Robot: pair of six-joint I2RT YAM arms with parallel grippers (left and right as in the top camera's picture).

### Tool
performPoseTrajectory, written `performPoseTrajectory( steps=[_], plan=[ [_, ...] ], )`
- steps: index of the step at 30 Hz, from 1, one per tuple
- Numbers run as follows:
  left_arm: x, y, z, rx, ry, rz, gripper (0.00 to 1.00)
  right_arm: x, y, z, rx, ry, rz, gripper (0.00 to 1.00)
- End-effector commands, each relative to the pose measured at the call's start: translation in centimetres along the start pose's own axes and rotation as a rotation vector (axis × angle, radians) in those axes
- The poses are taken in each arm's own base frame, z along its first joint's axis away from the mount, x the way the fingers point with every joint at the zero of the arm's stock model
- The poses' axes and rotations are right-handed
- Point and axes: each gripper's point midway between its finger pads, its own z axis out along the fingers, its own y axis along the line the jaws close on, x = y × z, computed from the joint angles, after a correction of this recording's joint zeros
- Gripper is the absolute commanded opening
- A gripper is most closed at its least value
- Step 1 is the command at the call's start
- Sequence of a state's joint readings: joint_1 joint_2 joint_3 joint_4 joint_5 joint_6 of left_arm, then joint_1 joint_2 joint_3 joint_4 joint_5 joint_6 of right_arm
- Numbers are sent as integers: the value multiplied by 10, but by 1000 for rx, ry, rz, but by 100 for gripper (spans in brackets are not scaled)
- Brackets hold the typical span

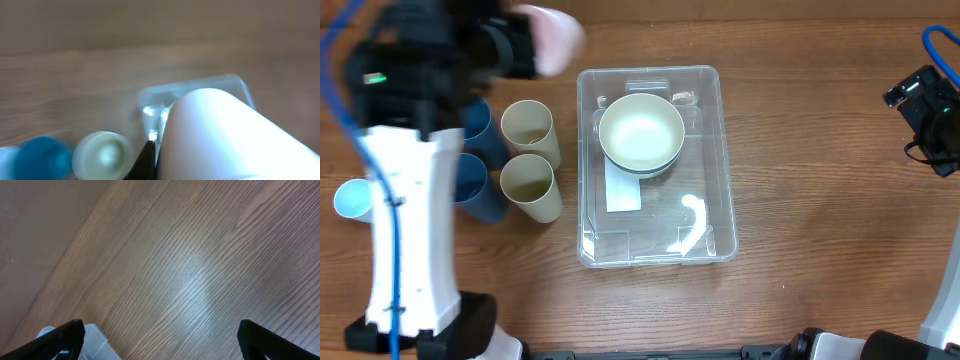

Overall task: Pack container
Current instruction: 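Carry the pink cup into the bin beside the bowls and release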

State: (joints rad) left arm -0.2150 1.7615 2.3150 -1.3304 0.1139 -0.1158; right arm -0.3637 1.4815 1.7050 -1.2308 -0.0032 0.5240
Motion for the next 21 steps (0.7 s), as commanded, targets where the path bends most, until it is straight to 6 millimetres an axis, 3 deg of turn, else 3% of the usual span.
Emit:
performPoseTrajectory(
  steps=[1, 5, 10, 16, 21],
  plan=[
    [52, -63, 68, 79, 225, 156, 4, -1, 2, -4, -10, -10, 5, 100],
    [129, -116, 145, 120, 477, 261, 4, -1, 2, -4, -10, -10, 5, 100],
    [200, -153, 198, 128, 667, 360, 4, -1, 2, -4, -10, -10, 5, 100],
    [225, -163, 229, 90, 690, 414, 4, -1, 2, -4, -10, -10, 5, 100],
    [224, -157, 243, 30, 663, 391, 8, -1, 2, -4, -10, -10, 5, 100]
  ],
)
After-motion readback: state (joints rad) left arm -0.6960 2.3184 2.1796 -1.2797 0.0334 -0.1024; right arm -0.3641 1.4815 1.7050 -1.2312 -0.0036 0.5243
